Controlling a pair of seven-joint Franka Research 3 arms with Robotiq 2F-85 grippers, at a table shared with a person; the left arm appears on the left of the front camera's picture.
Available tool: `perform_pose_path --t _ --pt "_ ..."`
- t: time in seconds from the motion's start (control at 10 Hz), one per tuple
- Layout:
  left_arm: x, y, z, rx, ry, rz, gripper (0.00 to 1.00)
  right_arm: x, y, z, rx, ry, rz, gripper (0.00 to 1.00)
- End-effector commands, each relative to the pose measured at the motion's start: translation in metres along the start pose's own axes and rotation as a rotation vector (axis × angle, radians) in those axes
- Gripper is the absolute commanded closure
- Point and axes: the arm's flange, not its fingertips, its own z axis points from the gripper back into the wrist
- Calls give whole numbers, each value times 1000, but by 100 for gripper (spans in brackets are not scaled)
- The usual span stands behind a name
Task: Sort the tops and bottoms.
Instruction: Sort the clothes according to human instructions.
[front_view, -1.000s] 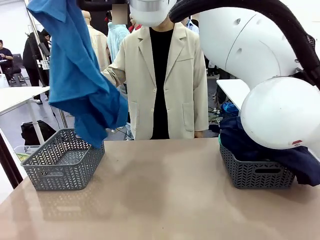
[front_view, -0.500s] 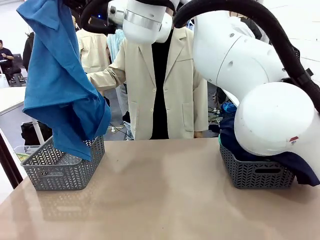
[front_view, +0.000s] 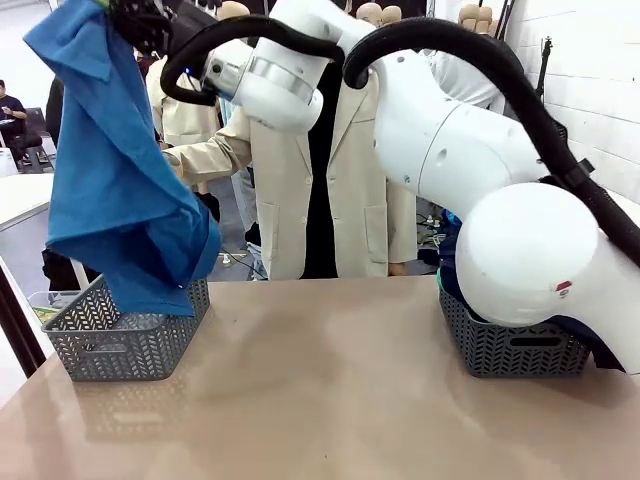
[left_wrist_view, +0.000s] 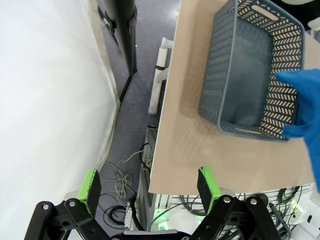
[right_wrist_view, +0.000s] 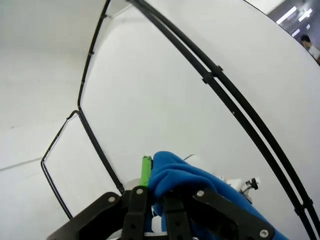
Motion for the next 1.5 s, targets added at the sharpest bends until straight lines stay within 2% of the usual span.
perform_pose_path --t 0.0,0.1,0.2,1.1,1.2,1.4 --pt "2 0 3 -4 5 12 0 200 -264 -255 -55 1 -104 100" --pt "2 0 3 -4 5 12 0 189 -286 -247 -122 -12 -122 100" --pt "2 0 3 -4 5 12 0 -8 -15 5 -29 4 -51 100" --pt "2 0 3 -4 5 12 0 -7 -19 8 -51 21 -65 100" --pt "2 0 3 -4 5 12 0 17 -61 -16 -60 24 -99 100" --pt "2 0 3 -4 5 12 0 42 -138 -43 -85 49 -146 100"
